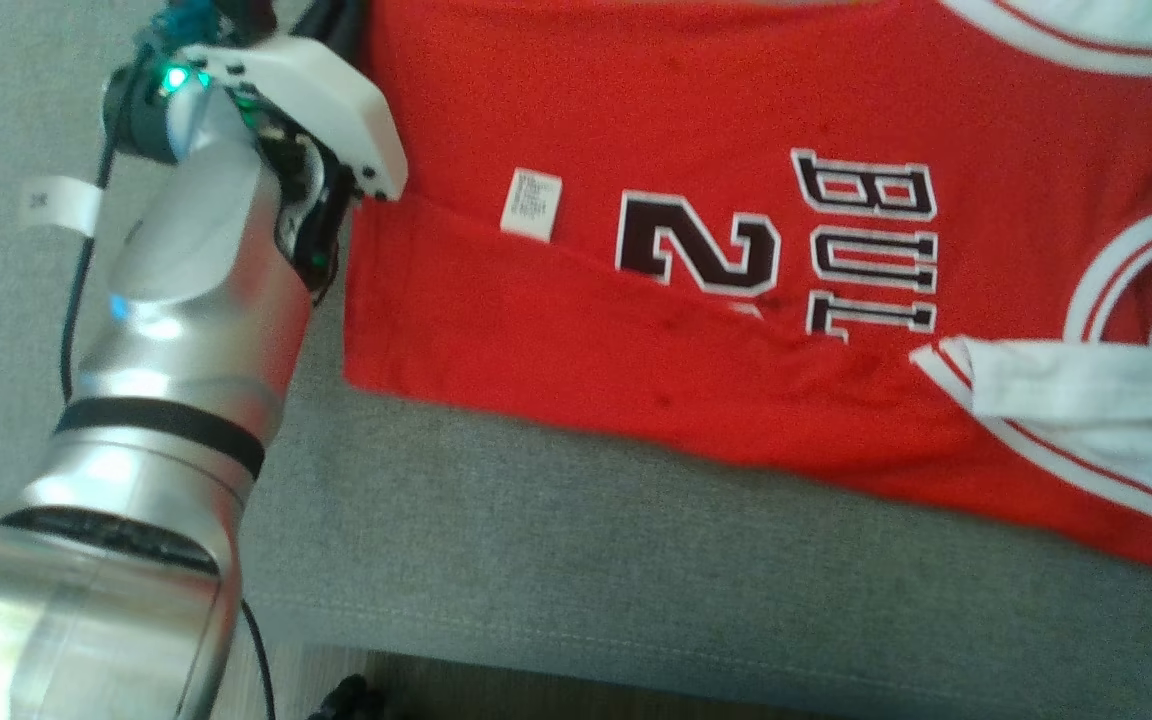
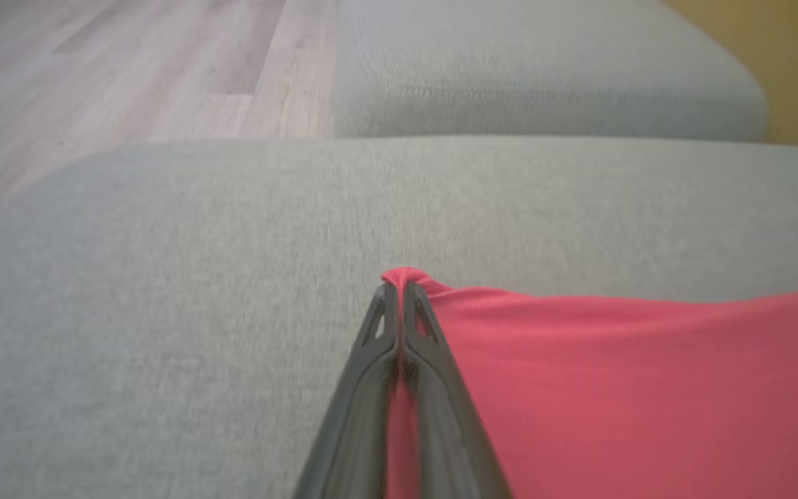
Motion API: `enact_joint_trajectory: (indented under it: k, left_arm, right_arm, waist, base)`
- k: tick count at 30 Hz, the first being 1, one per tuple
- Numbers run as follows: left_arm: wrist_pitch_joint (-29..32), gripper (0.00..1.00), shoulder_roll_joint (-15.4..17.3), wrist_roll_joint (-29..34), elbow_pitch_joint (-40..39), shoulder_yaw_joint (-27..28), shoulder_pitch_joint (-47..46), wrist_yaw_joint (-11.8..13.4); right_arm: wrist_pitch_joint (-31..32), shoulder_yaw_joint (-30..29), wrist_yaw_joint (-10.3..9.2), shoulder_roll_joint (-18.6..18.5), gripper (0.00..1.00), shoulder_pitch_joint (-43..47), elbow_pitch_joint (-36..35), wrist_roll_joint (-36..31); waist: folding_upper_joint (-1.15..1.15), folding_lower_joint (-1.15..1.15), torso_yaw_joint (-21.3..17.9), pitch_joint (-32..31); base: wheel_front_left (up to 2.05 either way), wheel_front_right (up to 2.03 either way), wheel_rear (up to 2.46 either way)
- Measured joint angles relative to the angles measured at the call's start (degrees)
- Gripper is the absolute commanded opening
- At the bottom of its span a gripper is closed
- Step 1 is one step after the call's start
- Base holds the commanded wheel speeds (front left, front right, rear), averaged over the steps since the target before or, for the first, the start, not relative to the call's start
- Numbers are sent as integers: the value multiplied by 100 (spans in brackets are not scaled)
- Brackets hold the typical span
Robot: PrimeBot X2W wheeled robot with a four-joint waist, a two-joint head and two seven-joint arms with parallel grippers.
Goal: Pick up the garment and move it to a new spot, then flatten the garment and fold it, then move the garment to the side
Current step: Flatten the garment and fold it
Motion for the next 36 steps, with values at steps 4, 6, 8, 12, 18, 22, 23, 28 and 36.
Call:
enact_joint_trajectory:
  k: [4,6,8,12,18,22,23,28,36]
  left_arm:
    - [-155,0,78,-16,-143,74,-103,53]
    - [-162,0,131,-16,-197,119,-87,108]
    - [-165,0,165,-16,-323,208,-32,126]
    - [-168,0,219,-15,-592,296,303,160]
    - [-167,0,346,-16,-846,511,1374,285]
    - [-167,0,347,-92,-990,739,2068,353]
    - [-167,0,347,-99,-1027,803,2225,357]
    - [-167,0,397,-96,-1157,987,2773,409]
    - [-167,7,412,33,-1311,1162,3229,528]
  right_arm:
    - [-457,-320,0,3,0,-20,-16,-155]
    - [-569,-413,0,22,0,-26,-38,-229]
    - [-639,-491,0,86,0,-24,-70,-236]
    - [-711,-482,-1,346,0,73,-266,-126]
    - [-727,-71,-1,637,0,1221,-1256,628]
    - [-726,257,-1,638,0,2358,-1967,1360]
    - [-727,342,-1,637,0,2631,-2150,1534]
    - [-724,750,-1,627,0,3838,-2994,2346]
    - [-471,921,-1,677,0,5136,-3710,2877]
  waist:
    - [0,0,-144,-97]
    - [0,0,-221,-153]
    - [0,0,-299,-224]
    - [0,0,-439,-420]
    - [0,0,-657,-830]
    - [0,0,-813,-1144]
    - [0,0,-852,-1221]
    - [1,0,-1059,-1510]
    - [1,-1,-1258,-1755]
  base:
    - [0,0,0]
    - [0,0,0]
    - [0,0,0]
    - [0,0,0]
    - [0,0,0]
    - [0,0,0]
    - [0,0,0]
    - [0,0,0]
    - [0,0,0]
